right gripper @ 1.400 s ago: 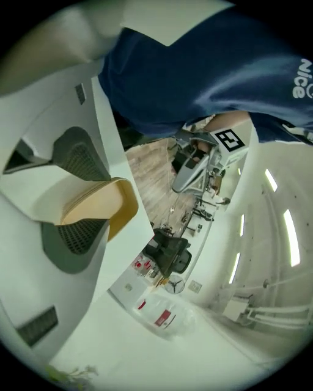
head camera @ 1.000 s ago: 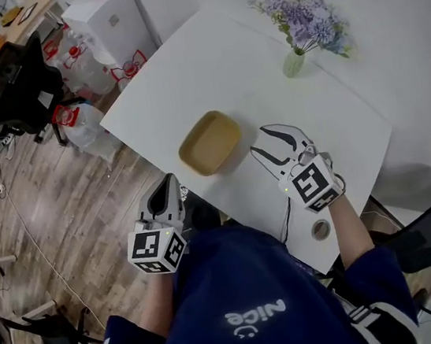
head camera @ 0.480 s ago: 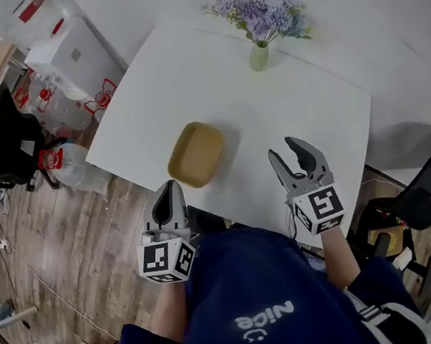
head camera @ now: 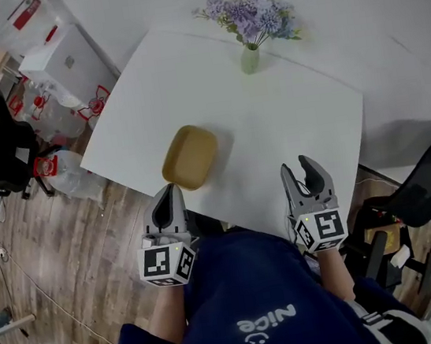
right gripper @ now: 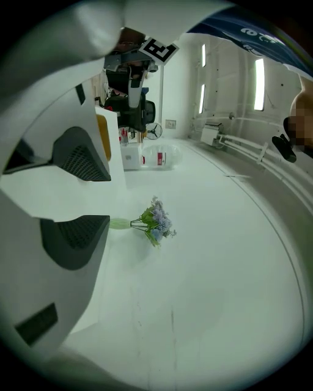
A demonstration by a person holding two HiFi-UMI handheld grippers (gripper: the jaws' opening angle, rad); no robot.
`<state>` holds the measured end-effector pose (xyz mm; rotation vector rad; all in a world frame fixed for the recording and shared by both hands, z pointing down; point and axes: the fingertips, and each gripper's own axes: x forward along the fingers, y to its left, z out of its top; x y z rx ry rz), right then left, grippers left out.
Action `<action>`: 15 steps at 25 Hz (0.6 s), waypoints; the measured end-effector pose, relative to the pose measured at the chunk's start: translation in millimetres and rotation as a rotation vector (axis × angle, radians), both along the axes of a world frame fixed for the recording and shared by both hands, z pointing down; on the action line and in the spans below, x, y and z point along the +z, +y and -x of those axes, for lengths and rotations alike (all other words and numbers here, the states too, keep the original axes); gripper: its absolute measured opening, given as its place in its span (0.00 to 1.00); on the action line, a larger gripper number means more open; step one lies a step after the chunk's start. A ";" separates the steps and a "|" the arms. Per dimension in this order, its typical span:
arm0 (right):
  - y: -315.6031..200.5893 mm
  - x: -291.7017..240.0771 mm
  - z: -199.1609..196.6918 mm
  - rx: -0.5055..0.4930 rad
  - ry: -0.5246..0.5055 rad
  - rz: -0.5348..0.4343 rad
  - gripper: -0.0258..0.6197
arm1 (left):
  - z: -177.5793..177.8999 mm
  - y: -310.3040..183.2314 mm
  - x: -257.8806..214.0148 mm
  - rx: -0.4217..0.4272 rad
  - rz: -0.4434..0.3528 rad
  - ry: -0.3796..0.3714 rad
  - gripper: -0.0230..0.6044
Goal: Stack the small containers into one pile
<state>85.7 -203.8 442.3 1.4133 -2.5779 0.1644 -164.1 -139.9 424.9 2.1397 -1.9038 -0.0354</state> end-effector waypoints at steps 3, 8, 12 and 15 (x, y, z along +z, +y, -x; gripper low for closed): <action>0.6 -0.6 -2.4 -0.004 0.004 -0.007 0.32 | -6.1 0.4 -3.1 0.004 -0.005 0.001 0.07; 10.0 -6.3 12.3 -0.135 -0.084 -0.002 0.31 | -17.5 0.4 -3.0 0.031 -0.013 -0.014 0.07; 8.1 -7.6 11.4 -0.136 -0.074 -0.003 0.23 | -21.2 -1.9 -8.2 0.032 -0.020 -0.011 0.07; 2.5 -5.0 6.3 -0.105 -0.018 -0.004 0.15 | -23.3 -3.9 -8.8 0.030 -0.027 0.000 0.07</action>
